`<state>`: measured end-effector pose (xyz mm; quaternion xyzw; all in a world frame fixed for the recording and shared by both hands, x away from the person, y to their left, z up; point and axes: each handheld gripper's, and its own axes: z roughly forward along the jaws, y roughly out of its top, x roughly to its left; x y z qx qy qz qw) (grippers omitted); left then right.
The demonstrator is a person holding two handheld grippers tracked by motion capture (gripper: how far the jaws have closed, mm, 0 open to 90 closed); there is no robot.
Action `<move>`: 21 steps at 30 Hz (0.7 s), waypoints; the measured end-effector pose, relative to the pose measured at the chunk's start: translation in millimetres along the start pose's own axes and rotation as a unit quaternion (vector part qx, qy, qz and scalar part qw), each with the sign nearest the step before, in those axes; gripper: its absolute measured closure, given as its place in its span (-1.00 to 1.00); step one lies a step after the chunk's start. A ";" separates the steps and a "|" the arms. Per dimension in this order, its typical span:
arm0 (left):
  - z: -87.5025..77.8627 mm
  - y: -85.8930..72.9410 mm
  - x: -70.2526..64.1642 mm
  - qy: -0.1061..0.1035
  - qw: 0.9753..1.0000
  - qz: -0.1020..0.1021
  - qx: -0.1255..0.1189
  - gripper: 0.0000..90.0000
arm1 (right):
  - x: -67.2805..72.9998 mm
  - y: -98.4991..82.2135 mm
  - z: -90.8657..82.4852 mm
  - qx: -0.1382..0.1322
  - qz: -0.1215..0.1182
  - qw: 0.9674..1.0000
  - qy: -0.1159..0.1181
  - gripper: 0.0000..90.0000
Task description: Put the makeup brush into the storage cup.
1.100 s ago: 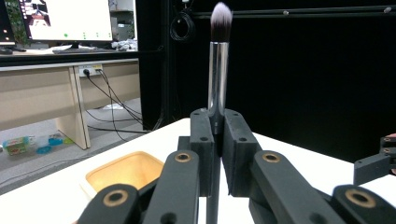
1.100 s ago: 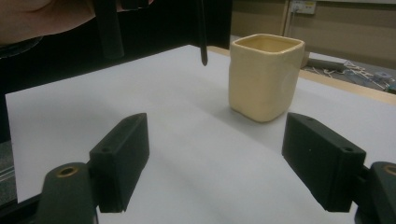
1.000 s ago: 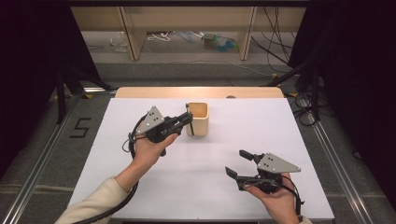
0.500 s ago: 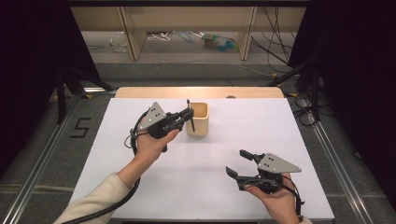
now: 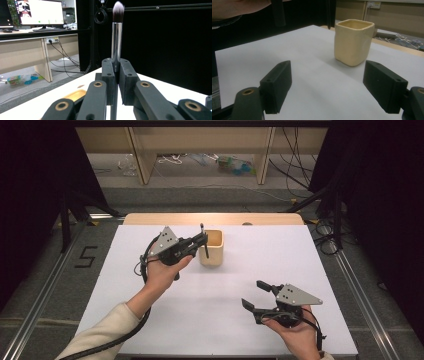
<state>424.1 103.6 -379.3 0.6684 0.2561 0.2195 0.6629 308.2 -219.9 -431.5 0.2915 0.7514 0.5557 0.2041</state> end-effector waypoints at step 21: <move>3.2 4.1 2.0 0.002 1.000 -0.001 -0.004 0.86 | -2.4 -0.6 0.1 -0.013 0.001 1.000 0.002 -0.46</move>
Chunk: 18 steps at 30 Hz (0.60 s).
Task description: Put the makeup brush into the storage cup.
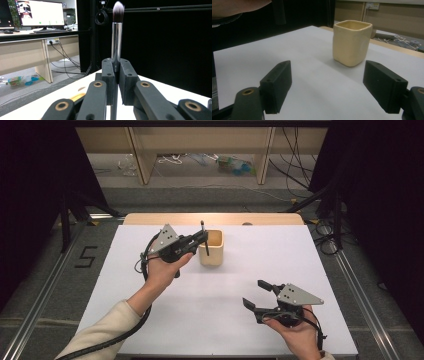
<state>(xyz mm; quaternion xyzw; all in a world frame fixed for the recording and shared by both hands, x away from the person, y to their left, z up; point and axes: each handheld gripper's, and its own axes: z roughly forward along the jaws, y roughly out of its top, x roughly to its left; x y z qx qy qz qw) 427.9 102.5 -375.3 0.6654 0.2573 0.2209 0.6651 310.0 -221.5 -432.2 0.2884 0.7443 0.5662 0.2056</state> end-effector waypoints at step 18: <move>0.7 3.1 2.8 0.003 1.000 0.001 -0.002 0.86 | -4.4 1.3 -3.8 -0.015 -0.006 1.000 -0.011 -0.48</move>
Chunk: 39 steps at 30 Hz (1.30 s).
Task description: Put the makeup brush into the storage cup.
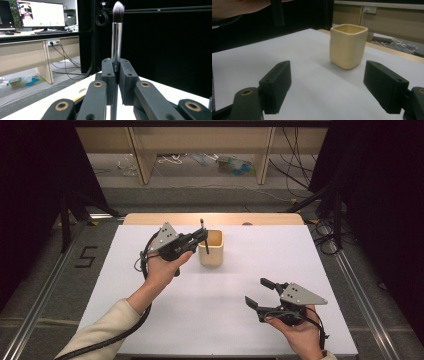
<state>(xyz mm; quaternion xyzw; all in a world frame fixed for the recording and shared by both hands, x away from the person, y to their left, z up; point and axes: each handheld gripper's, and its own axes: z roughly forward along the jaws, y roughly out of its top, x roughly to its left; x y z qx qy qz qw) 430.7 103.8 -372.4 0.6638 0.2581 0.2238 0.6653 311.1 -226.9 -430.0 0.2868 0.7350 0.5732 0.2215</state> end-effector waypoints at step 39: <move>10.3 10.4 6.6 0.008 1.000 0.007 -0.003 0.86 | -8.5 -3.2 -8.6 0.006 0.015 1.000 -0.005 -0.49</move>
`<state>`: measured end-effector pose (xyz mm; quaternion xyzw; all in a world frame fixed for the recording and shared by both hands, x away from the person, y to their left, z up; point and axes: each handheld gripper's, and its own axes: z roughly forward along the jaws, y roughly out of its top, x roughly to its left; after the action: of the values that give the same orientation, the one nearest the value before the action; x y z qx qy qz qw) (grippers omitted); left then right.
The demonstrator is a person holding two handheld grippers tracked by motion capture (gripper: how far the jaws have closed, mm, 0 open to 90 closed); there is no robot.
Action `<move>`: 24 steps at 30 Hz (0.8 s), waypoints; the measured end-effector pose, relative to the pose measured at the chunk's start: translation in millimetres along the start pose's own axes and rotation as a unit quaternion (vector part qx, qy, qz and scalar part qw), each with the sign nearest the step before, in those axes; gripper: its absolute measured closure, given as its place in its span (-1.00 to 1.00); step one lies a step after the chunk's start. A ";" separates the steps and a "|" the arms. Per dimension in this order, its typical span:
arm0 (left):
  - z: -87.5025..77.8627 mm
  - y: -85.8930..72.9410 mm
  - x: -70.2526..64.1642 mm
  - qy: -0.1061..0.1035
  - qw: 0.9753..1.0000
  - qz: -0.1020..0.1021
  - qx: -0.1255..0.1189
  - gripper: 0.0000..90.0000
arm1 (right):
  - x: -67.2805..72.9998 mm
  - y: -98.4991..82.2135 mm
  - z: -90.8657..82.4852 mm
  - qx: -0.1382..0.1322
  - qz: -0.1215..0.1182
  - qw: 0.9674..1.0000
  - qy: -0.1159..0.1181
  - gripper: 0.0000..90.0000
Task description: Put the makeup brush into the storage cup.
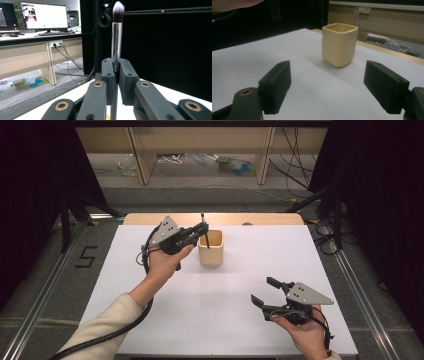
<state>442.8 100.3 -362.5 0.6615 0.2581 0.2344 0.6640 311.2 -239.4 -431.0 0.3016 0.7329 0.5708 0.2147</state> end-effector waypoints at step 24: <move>5.8 5.6 2.4 0.004 1.000 0.004 0.000 0.86 | 0.4 -0.5 0.6 0.003 -0.003 1.000 -0.006 -0.49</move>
<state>448.5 97.5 -357.0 0.6620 0.2578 0.2397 0.6617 311.2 -238.8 -431.7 0.3038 0.7338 0.5664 0.2201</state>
